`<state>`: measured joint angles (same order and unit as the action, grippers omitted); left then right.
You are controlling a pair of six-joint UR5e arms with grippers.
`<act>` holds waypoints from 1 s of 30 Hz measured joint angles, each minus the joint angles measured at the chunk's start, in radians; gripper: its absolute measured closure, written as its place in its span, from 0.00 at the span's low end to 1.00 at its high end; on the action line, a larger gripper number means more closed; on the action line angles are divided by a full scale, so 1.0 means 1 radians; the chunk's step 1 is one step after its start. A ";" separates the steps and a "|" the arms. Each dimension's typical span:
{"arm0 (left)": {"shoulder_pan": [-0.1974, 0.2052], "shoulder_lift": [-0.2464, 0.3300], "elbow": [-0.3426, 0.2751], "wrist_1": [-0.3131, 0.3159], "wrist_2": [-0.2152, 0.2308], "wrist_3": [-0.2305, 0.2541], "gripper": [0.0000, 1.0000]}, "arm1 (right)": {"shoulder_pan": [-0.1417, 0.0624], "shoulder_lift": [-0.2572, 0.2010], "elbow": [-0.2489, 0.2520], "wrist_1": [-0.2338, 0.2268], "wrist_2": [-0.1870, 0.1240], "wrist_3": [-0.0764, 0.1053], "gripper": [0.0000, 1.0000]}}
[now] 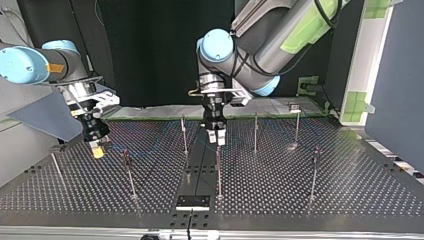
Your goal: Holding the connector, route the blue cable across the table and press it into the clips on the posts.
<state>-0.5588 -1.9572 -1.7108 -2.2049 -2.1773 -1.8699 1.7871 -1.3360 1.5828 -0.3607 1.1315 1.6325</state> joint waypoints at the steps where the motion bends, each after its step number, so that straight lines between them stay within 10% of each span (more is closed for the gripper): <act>1: 0.009 0.000 -0.009 0.009 0.009 0.009 0.00 | 0.000 0.000 0.000 0.000 0.000 0.000 1.00; 17: 0.151 0.000 -0.164 0.058 0.164 0.164 0.00 | 0.000 0.001 0.000 0.002 0.000 -0.003 1.00; 30: 0.062 0.026 -0.273 0.119 0.138 0.124 0.00 | 0.000 0.001 0.000 0.001 0.000 -0.005 1.00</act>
<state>-0.4973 -1.9312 -1.9840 -2.0859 -2.0390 -1.7455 1.7874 -1.3346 1.5828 -0.3594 1.1313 1.6279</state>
